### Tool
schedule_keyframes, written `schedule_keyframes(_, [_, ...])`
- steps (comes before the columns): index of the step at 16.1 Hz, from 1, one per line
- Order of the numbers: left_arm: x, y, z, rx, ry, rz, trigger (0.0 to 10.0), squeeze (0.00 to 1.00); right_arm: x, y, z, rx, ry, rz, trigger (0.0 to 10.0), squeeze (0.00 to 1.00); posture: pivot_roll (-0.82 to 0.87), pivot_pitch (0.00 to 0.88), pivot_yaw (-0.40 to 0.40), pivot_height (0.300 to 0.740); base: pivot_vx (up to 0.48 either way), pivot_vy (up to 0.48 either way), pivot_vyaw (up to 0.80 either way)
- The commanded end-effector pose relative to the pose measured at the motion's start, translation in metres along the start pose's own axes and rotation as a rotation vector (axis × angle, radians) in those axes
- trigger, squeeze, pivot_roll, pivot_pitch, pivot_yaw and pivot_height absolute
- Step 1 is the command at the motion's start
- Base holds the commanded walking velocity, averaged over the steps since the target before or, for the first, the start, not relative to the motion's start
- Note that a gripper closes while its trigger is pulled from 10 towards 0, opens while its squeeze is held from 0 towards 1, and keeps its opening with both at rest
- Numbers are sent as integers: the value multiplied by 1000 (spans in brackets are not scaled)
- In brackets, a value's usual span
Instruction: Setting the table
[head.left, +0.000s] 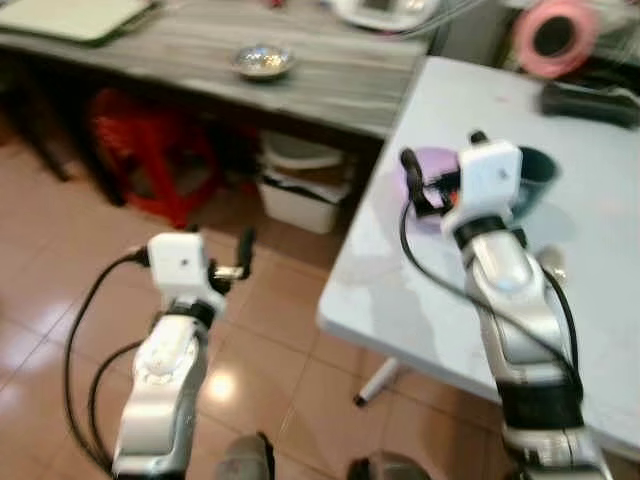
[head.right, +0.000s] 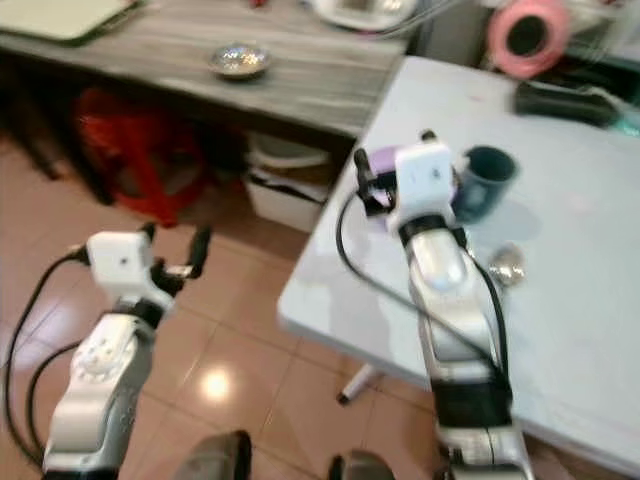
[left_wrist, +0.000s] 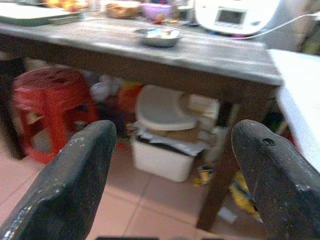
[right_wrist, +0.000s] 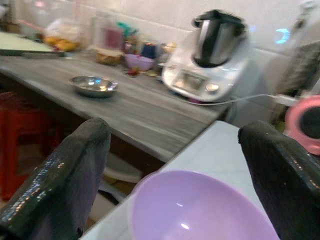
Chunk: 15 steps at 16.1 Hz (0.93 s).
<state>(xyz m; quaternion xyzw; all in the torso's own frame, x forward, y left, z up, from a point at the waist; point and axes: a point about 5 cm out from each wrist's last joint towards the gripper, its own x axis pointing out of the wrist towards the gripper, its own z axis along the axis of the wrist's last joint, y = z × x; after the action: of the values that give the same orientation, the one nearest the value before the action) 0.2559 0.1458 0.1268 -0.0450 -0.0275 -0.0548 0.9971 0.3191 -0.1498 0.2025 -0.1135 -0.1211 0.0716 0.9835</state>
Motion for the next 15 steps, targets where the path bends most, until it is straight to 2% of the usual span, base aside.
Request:
schedule_keyframes(1, [-2, -3, 3, 0, -4, -1, 10000, 0, 1, -9, -11, -13, 55, 16, 10000, 0, -1, 150, -13, 740, 0, 0, 0])
schedule_keyframes(4, [-7, -1, 1, 4, 10, 2, 10000, 0, 9, -11, -19, -45, 118, 112, 10000, 0, 5, 161, -14, 740, 0, 0, 0])
schedule_keyframes(5, [-7, -1, 1, 5, 12, 0, 10000, 0, 12, -11, -20, -81, 143, 146, 10000, 0, 7, 161, -13, 740, 0, 0, 0])
schedule_keyframes(8, [-6, -2, 2, 5, 18, -11, 10000, 0, 17, -13, -21, -86, 164, 166, 10000, 0, 6, 163, -12, 740, 0, 0, 0])
schedule_keyframes(12, [-6, -8, 1, -8, 30, -33, 10000, 0, 9, -4, -37, -119, 251, 268, 10000, 0, -1, 166, -16, 740, 0, 0, 0])
schedule_keyframes(15, [-7, -9, -1, -18, 39, -34, 10000, 0, 5, -9, -47, -154, 321, 253, 10000, 0, -6, 167, -20, 740, 0, 0, 0])
